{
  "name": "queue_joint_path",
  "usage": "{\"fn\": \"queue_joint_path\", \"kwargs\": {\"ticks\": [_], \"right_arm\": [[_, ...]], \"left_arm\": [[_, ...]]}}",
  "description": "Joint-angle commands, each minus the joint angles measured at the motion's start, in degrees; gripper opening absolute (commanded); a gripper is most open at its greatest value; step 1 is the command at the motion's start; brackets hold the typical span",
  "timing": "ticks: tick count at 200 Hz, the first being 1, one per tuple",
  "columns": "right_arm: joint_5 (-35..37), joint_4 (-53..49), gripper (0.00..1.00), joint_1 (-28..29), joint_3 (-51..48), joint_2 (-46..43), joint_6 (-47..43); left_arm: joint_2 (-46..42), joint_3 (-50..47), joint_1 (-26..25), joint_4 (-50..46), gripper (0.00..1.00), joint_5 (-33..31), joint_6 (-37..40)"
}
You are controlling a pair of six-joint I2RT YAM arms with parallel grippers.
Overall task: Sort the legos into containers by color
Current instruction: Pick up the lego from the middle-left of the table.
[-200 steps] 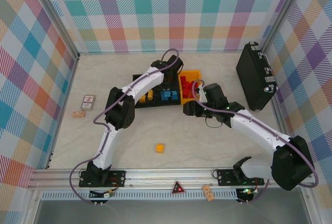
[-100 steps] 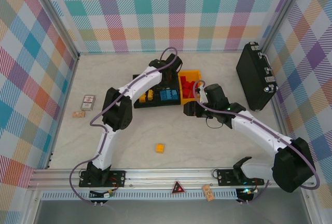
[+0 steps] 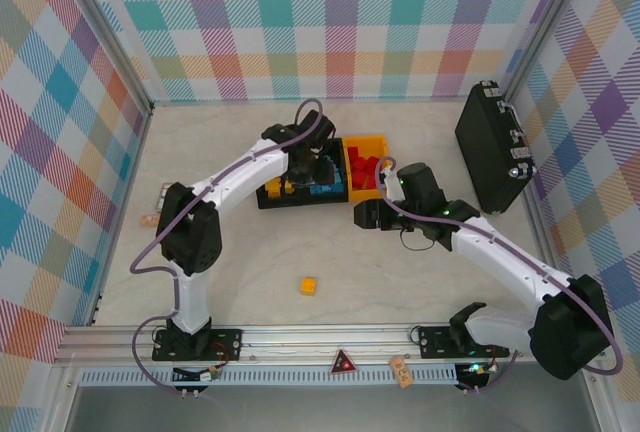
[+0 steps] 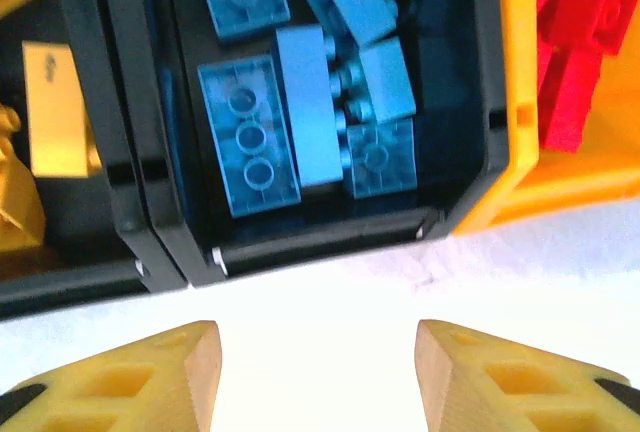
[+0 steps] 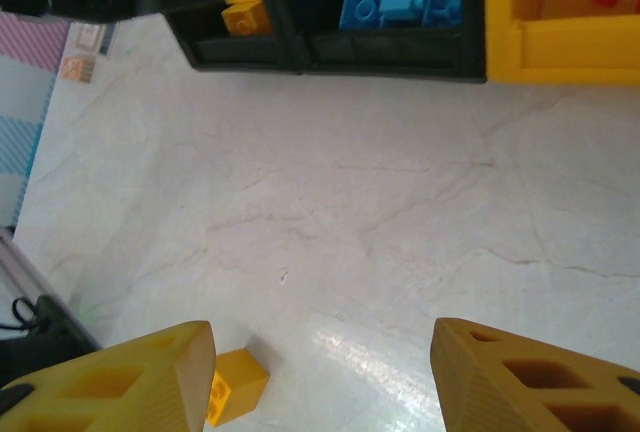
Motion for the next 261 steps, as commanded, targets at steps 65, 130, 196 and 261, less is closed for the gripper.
{"fn": "queue_joint_path", "kwargs": {"ticks": [65, 130, 196, 261], "right_arm": [[-12.6, -8.2, 0.59, -0.3, -0.5, -2.0, -3.6], [-14.2, -7.4, 0.59, 3.5, -5.0, -0.7, -2.8], [-13.4, -4.6, 0.59, 4.0, -9.1, -1.7, -1.0], [-12.6, -3.3, 0.59, 4.0, -10.0, -0.5, -1.0]], "left_arm": [[-12.5, -21.8, -4.2, -0.7, 0.53, 10.4, 0.2], [-14.6, -30.4, -10.3, 0.7, 0.56, 12.0, -2.8], [-12.2, -33.8, -15.1, 0.6, 0.61, 11.4, -5.8], [-9.4, -35.1, -18.7, -0.5, 0.55, 10.3, -7.5]]}}
